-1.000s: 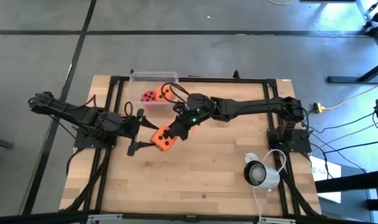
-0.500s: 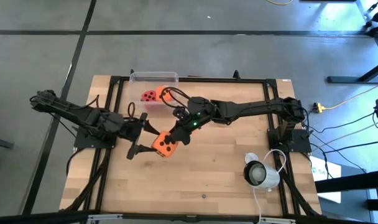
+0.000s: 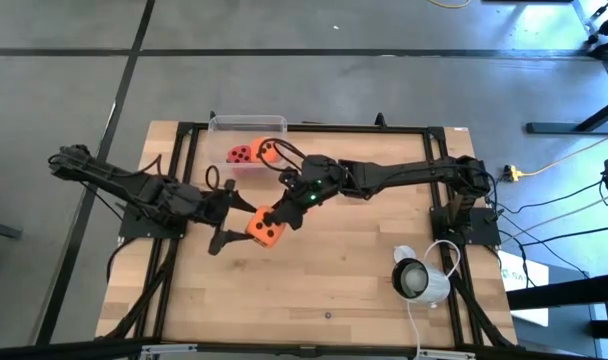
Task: Pick & Place Dice
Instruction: Put the large orange die into the transparent bin
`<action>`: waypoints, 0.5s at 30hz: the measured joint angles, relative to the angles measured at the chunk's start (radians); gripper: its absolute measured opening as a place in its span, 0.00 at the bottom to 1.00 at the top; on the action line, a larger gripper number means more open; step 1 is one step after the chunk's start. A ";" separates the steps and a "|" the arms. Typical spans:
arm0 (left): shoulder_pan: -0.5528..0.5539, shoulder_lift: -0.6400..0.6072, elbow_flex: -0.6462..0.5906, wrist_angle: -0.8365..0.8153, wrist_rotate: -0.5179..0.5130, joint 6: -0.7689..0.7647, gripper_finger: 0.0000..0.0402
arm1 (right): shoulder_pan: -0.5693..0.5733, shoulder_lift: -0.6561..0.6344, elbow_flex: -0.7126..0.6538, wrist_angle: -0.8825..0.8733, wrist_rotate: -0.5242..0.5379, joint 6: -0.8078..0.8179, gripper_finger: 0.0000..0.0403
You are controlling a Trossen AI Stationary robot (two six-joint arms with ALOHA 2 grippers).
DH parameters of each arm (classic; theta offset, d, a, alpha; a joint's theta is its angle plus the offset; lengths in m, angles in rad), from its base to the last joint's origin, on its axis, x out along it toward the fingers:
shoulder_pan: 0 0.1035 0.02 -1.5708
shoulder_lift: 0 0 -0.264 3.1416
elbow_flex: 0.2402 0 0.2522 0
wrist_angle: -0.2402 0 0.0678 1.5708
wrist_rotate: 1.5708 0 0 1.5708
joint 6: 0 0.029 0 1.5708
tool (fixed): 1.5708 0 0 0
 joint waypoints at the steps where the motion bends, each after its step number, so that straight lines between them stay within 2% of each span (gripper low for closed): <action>1: 0.000 0.001 0.000 -0.004 -0.013 -0.001 0.79 | -0.001 0.000 0.000 0.000 0.009 0.010 0.42; 9: 0.000 0.012 -0.001 -0.009 -0.076 -0.009 0.78 | -0.002 -0.001 0.002 -0.022 0.067 0.021 0.41; 12: 0.000 0.013 -0.001 -0.008 -0.085 -0.021 0.71 | -0.001 -0.001 0.002 -0.022 0.075 0.021 0.41; 15: 0.000 0.013 -0.001 -0.008 -0.104 -0.068 0.57 | -0.001 -0.001 0.003 -0.021 0.083 0.025 0.41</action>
